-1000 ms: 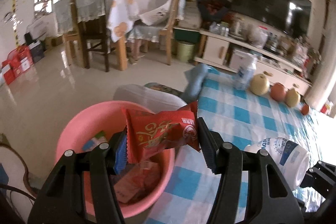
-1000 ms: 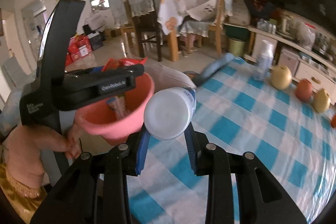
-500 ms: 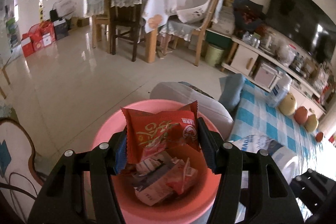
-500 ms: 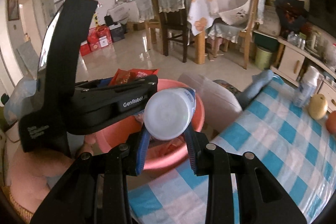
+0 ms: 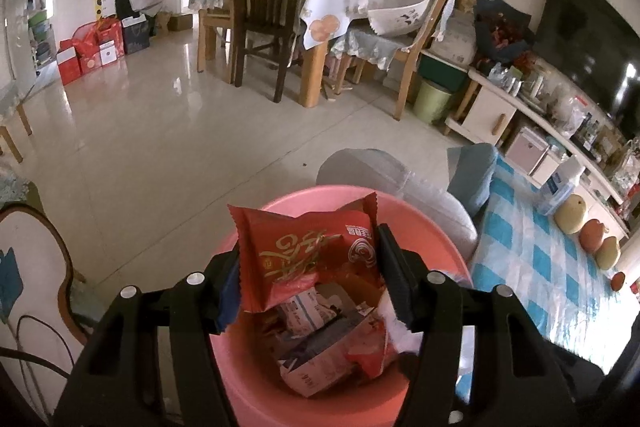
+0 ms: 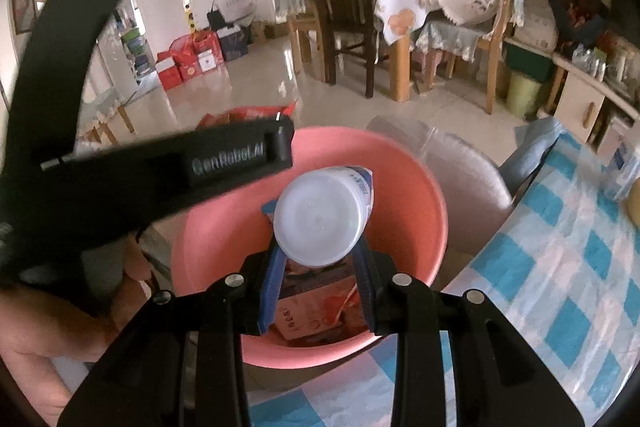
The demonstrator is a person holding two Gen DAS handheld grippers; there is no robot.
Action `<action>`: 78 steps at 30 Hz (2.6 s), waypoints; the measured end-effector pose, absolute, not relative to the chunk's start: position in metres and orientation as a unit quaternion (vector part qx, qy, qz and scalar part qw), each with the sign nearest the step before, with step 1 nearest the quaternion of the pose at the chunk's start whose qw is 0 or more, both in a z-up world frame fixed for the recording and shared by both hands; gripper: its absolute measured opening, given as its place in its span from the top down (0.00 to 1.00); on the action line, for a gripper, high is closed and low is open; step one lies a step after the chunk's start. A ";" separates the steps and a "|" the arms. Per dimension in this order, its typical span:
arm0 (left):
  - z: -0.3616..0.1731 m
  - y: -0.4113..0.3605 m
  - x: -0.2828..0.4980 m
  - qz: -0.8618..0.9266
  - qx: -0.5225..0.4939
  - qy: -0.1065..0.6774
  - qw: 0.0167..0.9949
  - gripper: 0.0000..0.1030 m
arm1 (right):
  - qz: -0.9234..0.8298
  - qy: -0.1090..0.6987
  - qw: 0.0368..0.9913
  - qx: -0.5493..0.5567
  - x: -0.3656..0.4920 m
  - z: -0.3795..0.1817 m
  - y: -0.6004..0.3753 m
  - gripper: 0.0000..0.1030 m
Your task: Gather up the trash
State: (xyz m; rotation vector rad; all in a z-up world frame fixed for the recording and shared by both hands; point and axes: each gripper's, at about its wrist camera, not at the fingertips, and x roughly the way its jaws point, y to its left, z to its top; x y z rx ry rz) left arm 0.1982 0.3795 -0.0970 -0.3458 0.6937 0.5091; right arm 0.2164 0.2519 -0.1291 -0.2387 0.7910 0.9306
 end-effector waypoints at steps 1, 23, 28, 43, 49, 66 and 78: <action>-0.097 0.380 0.199 0.256 -0.162 0.338 0.891 0.28 | 0.431 0.373 0.813 -0.116 0.217 -0.132 0.253 0.66; -0.083 0.339 0.209 0.273 -0.089 0.337 0.897 0.07 | 0.333 0.374 0.863 -0.074 0.213 -0.126 0.164 0.13; -0.080 0.311 0.215 0.261 -0.046 0.334 0.905 0.06 | 0.319 0.379 0.867 -0.058 0.207 -0.122 0.138 0.11; -0.076 0.228 0.218 0.196 0.034 0.305 0.932 0.06 | 0.257 0.386 0.885 -0.030 0.185 -0.119 0.055 0.10; -0.077 0.197 0.216 0.168 0.061 0.299 0.937 0.06 | 0.230 0.387 0.893 -0.014 0.178 -0.117 0.021 0.09; -0.092 0.110 0.184 0.091 0.125 0.305 0.940 0.06 | 0.170 0.371 0.913 -0.006 0.141 -0.109 -0.050 0.10; -0.086 0.065 0.143 0.063 0.164 0.289 0.941 0.06 | 0.138 0.363 0.922 0.003 0.108 -0.104 -0.090 0.09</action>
